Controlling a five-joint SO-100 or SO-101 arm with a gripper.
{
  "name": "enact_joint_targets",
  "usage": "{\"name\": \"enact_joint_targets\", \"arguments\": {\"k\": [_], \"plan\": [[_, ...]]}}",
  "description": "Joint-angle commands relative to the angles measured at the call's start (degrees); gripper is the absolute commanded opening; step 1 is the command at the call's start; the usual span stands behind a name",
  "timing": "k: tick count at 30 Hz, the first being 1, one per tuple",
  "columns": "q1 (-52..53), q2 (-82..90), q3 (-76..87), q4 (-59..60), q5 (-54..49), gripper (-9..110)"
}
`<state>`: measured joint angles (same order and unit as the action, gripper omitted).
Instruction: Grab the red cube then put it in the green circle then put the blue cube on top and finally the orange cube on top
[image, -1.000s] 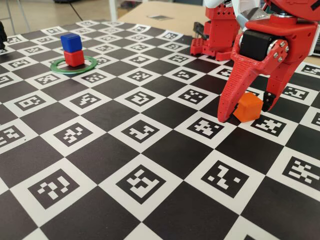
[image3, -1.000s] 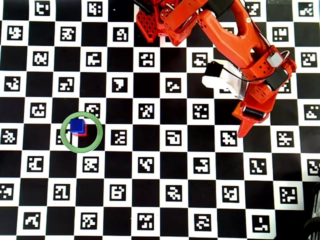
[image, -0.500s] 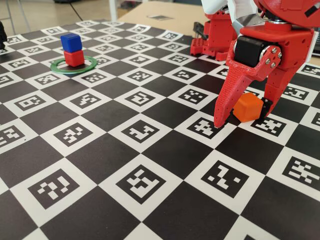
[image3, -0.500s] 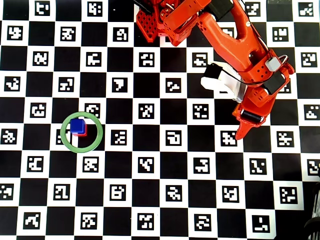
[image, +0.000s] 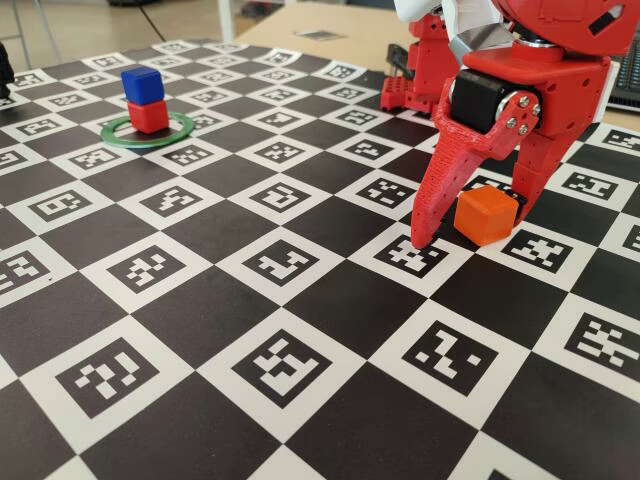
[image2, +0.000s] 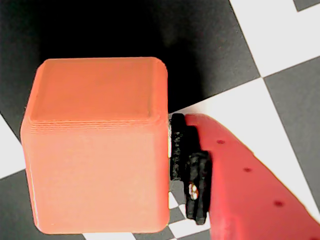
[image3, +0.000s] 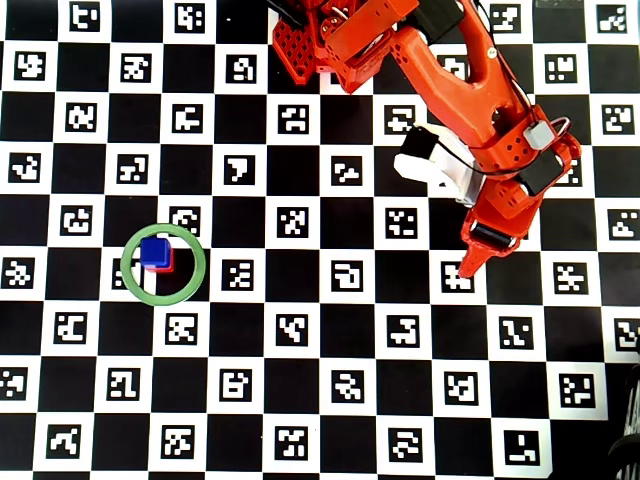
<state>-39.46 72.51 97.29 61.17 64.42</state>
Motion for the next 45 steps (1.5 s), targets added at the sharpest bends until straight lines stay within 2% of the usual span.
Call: {"name": "enact_joint_targets", "arguments": {"k": [1,7,24,31,38,45], "plan": [[0.4,0.5,-0.2,1.1,-0.7,40],[0.3,0.5,-0.1,1.1,-1.4,37],[0.1,0.9,0.8,1.0,1.1,2],[-0.4,1.5,0.4,1.3,1.3,-3],[-1.7,6.3,-4.2,6.2,-3.4,-3],[4.3,6.9,-19.0,19.9,-16.2,-3]]}}
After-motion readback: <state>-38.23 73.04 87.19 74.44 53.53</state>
